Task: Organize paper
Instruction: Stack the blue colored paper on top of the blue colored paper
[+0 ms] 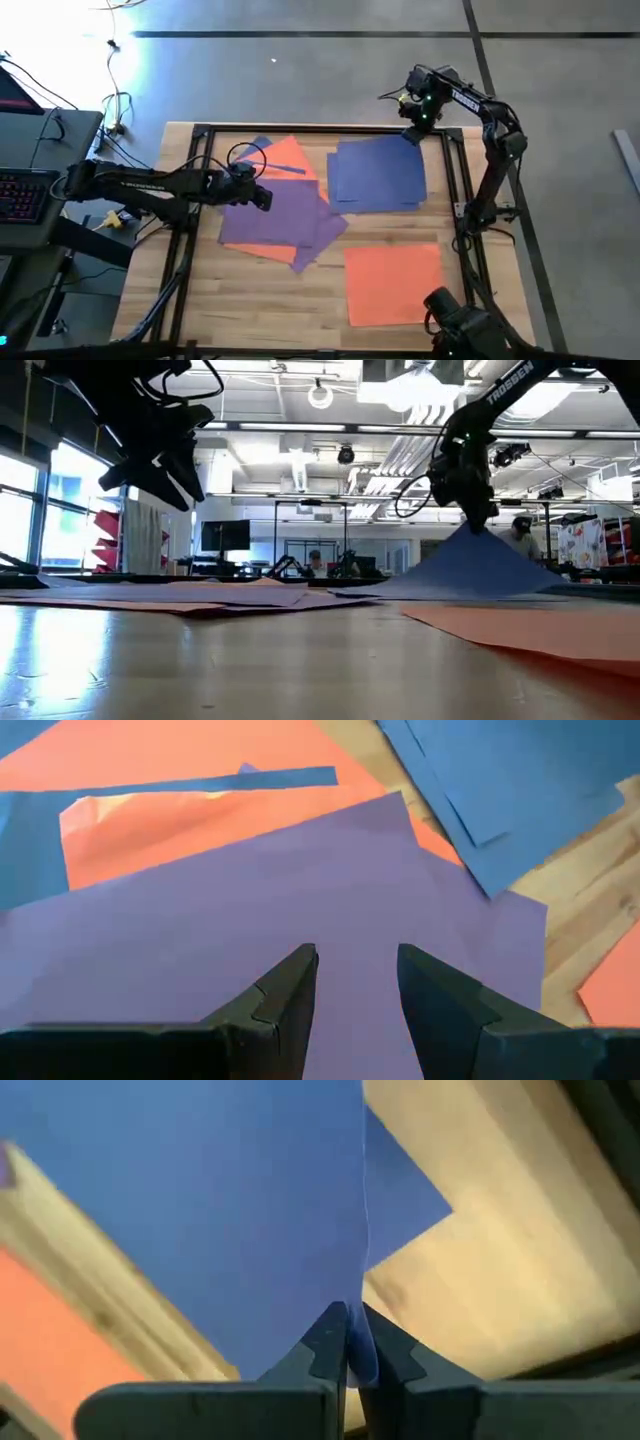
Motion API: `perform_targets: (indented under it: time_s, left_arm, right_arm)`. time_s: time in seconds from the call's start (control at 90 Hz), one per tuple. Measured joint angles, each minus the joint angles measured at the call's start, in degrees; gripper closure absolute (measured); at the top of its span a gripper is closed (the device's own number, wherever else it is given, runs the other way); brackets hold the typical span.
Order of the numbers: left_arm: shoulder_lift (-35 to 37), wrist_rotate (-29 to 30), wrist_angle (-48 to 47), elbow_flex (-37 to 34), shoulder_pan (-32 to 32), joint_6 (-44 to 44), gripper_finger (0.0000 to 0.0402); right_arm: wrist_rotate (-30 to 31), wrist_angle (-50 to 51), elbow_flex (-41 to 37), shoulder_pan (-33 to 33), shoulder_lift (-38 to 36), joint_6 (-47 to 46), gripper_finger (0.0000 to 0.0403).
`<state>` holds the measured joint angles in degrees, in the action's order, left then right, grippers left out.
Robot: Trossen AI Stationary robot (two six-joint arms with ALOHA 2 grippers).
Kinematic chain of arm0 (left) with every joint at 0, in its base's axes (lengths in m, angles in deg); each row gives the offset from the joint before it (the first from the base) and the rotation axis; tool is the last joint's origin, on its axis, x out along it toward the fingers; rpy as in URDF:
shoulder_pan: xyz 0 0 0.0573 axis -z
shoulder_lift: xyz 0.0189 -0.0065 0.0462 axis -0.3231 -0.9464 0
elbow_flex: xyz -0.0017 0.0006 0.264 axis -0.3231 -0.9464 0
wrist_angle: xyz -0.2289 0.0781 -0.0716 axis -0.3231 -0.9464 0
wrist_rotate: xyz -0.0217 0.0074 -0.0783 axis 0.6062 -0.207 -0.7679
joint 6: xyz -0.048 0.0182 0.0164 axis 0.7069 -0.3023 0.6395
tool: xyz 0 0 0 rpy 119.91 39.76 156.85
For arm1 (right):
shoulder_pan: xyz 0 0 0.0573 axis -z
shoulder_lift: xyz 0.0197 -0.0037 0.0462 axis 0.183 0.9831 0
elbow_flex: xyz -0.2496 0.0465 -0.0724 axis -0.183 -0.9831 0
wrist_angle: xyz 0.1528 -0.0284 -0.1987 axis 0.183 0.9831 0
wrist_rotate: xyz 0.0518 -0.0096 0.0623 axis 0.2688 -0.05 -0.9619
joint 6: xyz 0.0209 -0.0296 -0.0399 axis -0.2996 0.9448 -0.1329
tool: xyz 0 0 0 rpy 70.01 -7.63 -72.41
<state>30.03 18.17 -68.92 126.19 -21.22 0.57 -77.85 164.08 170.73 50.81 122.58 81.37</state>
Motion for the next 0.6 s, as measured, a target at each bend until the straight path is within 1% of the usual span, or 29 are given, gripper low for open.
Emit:
perform_targets:
  time_s: [0.178, 0.467, 0.544, 0.6]
  left_arm:
    - [0.00, -0.08, -0.02, 0.00, 0.02, -0.15, 0.0282]
    - [0.00, 0.28, -0.04, 0.00, 0.02, -0.58, 0.0282]
    - [-0.20, 0.33, 0.11, 0.02, 0.02, -0.06, 0.0282]
    - [-0.81, 0.31, 1.11, 0.02, -0.06, 0.00, 0.0282]
  right_arm:
    - [-11.34, 0.05, 0.00, -1.74, -1.86, 3.15, 0.0403]
    - [-12.77, 0.28, 0.00, -5.34, -1.74, 4.28, 0.0403]
    - [-16.76, 1.05, 0.00, -5.35, -1.79, 4.55, 0.0403]
    - [-22.01, 1.39, 0.00, -5.37, -2.08, 4.81, 0.0403]
